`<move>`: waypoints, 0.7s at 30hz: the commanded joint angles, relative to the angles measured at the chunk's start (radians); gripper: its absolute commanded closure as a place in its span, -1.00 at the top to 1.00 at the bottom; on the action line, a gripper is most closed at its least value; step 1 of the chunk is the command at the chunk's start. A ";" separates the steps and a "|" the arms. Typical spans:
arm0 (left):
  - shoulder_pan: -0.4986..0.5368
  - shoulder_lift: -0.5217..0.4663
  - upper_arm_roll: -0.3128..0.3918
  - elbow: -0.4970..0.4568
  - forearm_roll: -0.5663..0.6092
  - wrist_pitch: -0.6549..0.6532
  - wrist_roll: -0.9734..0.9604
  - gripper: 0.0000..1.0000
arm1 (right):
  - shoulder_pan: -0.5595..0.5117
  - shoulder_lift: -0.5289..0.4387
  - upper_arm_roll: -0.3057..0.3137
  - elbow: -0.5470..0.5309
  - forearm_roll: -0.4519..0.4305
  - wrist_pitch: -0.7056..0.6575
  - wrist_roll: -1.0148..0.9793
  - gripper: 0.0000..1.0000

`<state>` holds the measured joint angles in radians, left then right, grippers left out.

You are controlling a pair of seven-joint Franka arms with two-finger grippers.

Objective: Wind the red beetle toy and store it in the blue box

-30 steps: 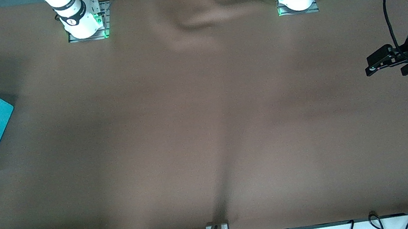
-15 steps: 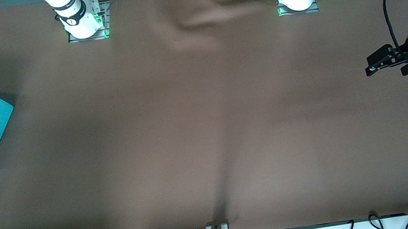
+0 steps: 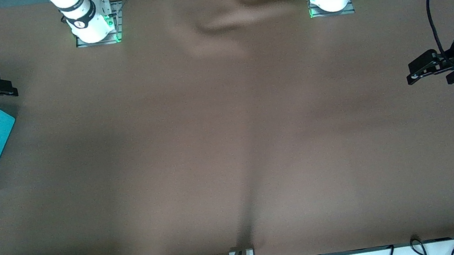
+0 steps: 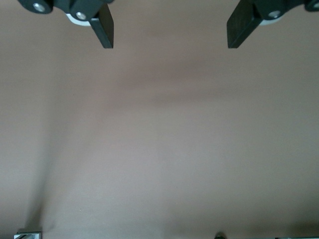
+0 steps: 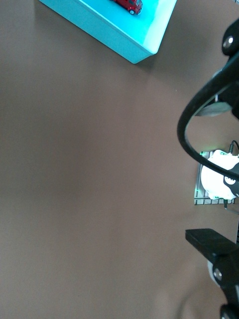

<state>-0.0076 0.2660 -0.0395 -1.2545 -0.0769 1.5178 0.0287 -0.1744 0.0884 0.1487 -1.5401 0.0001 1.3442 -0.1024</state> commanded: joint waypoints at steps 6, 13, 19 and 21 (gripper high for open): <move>0.001 -0.004 0.009 0.001 -0.021 -0.011 0.031 1.00 | -0.002 -0.042 0.048 -0.060 -0.015 0.047 0.059 1.00; 0.000 -0.004 0.009 0.001 -0.021 -0.011 0.031 1.00 | 0.018 -0.055 0.064 -0.101 -0.015 0.154 0.089 1.00; 0.000 -0.004 0.009 0.001 -0.023 -0.011 0.031 1.00 | 0.046 -0.062 0.064 -0.115 -0.015 0.188 0.098 1.00; 0.000 -0.004 0.009 0.001 -0.023 -0.011 0.031 1.00 | 0.058 -0.062 0.064 -0.114 -0.015 0.193 0.128 1.00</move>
<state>-0.0074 0.2660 -0.0395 -1.2545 -0.0769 1.5178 0.0287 -0.1430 0.0701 0.2130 -1.6104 -0.0001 1.5062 -0.0241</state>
